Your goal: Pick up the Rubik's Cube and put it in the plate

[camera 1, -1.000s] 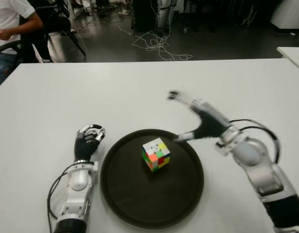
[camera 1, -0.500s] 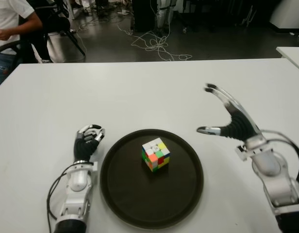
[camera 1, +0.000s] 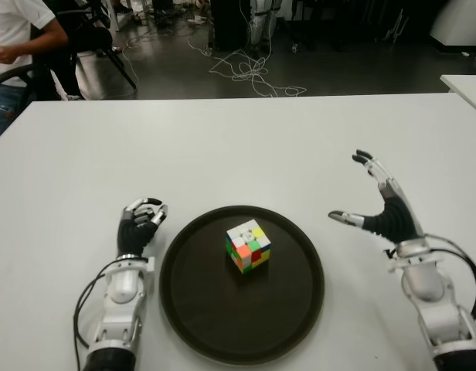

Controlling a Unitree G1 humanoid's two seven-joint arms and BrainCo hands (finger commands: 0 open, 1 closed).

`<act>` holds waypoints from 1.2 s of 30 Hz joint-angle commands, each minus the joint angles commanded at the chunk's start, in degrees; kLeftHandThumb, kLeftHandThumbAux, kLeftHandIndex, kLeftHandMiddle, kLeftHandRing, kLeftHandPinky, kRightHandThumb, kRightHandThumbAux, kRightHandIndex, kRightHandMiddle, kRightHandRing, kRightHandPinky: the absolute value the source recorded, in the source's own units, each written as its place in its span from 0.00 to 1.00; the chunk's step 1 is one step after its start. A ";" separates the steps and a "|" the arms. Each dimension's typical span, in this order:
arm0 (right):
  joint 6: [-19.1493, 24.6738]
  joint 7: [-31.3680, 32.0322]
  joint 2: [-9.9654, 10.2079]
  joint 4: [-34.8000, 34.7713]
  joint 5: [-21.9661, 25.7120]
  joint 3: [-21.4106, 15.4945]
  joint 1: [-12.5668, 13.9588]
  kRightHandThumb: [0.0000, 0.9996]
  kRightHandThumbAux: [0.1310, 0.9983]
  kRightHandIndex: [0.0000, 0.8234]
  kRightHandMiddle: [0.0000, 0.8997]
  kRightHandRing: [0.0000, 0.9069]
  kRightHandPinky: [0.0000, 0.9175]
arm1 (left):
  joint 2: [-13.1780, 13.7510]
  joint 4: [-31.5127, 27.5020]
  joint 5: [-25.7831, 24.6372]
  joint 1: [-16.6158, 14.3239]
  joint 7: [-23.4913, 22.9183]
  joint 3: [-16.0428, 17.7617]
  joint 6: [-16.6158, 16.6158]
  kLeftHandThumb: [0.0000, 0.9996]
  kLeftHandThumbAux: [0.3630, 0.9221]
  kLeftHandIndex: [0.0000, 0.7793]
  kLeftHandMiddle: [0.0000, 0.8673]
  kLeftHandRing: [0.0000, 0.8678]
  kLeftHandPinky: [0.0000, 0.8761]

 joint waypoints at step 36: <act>8.36 -13.34 12.03 4.40 11.04 0.31 3.53 0.24 0.76 0.72 0.79 0.80 0.81 | 0.49 0.54 -0.54 0.28 -0.56 -0.03 -2.56 0.70 0.61 0.57 0.94 0.95 0.92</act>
